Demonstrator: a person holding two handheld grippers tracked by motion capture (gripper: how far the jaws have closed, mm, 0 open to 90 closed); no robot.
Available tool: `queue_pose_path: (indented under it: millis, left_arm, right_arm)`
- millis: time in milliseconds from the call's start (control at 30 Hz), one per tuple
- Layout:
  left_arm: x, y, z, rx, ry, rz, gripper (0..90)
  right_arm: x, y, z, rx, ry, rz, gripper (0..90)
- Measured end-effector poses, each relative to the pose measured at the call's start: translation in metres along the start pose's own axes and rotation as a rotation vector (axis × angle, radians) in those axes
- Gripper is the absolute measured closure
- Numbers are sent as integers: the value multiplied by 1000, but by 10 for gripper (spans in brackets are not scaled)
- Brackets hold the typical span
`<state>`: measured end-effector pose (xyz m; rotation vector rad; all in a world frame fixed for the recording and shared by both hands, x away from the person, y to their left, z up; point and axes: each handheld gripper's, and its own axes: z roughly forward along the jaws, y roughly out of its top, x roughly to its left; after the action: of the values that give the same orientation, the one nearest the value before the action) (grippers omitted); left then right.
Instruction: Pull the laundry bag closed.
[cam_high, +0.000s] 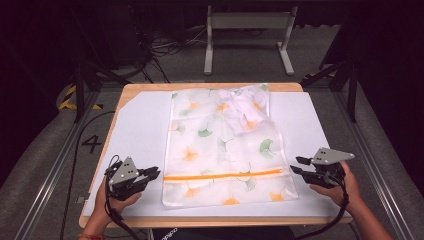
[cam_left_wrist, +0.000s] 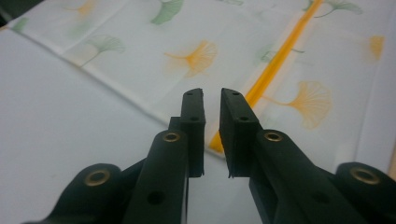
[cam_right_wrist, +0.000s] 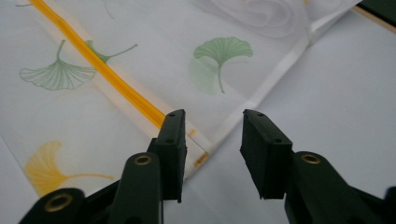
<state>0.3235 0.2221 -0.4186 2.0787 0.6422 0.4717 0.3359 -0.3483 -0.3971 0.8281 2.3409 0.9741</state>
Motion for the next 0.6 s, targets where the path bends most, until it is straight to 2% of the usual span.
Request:
queue_pose_path:
  millis: [67,100,133,167,200,233,267,333,367,400,467,533,600]
  left_arm:
    - [6,-10,-3,17,23,-9,691]
    - [7,-14,-4,34,48,-14,598]
    - [8,-17,-4,44,60,-16,561]
    - [10,-23,-4,51,67,-19,523]
    - [11,-29,-4,48,80,-31,430]
    - [12,-34,-3,46,92,-48,379]
    - [14,-39,-3,49,89,-69,341]
    - [16,-42,-3,51,99,-86,230]
    - [19,-47,-3,34,103,-124,201]
    - [19,-47,-3,34,103,-124,177]
    - [21,-50,-5,22,100,-162,156]
    - [22,-49,-6,-9,102,-174,140]
    - [21,-48,-6,-6,98,-170,122]
  right_arm:
    - [-4,-6,-2,-4,-19,14,509]
    - [-6,-12,-3,-11,-46,35,456]
    - [-8,-15,-3,-21,-60,45,451]
    - [-9,-18,-3,-32,-64,57,430]
    - [-11,-23,-3,-53,-59,86,376]
    - [-12,-27,-1,-56,-64,107,341]
    - [-12,-30,0,-55,-82,112,324]
    - [-10,-35,2,-59,-102,98,282]
    - [-9,-37,2,-64,-96,107,257]
    - [-9,-37,2,-64,-96,107,257]
    - [-9,-40,4,-62,-95,115,236]
    - [-9,-40,4,-58,-115,114,210]
    - [-9,-40,5,-56,-133,122,169]
